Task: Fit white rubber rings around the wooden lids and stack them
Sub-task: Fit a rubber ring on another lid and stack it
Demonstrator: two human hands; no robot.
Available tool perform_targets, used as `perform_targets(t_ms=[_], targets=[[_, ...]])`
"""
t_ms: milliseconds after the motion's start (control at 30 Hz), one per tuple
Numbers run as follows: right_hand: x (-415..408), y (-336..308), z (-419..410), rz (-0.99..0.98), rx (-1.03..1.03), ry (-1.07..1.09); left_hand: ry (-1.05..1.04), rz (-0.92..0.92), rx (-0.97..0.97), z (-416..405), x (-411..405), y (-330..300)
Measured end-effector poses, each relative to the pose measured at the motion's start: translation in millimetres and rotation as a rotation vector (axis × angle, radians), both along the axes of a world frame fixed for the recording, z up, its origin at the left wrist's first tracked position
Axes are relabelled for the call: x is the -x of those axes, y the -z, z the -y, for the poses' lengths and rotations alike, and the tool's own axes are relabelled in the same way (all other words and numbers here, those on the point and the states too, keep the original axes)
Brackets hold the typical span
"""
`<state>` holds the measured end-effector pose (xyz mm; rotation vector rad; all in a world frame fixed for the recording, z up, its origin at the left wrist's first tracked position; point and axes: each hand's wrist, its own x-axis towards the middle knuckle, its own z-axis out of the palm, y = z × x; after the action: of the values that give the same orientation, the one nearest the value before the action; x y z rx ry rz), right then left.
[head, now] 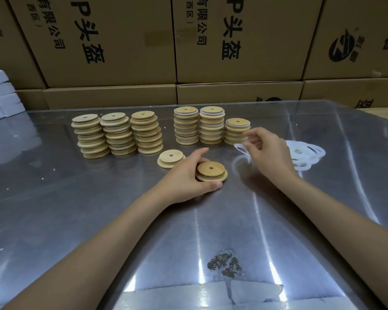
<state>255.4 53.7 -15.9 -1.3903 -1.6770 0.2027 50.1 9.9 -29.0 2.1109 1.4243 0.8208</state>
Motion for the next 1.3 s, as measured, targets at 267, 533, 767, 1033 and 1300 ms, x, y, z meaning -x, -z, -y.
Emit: perform_targets(t_ms=[267,533,767,1033,1300], targets=[[33.8,-6.1,25.7,-0.006,-0.072,-0.403,-0.031,0.111,0.029,-4.9,2.0,3.3],[40.6,-3.4,31.9,-0.012,0.038,-0.573,-0.014,0.145,-0.043,-5.3,3.5,6.0],[33.2,1.2,18.4,0.039,0.116,-0.361,0.058,0.132,-0.168,-0.6,1.2,3.0],[30.8,3.2,14.7,-0.178,0.2,-0.439,0.175,0.288,-0.045,4.8,-7.8,-3.5],[33.5,4.0,16.1,-0.329,0.073,-0.419,-0.125,0.415,-0.117,3.8,-3.5,-9.5]])
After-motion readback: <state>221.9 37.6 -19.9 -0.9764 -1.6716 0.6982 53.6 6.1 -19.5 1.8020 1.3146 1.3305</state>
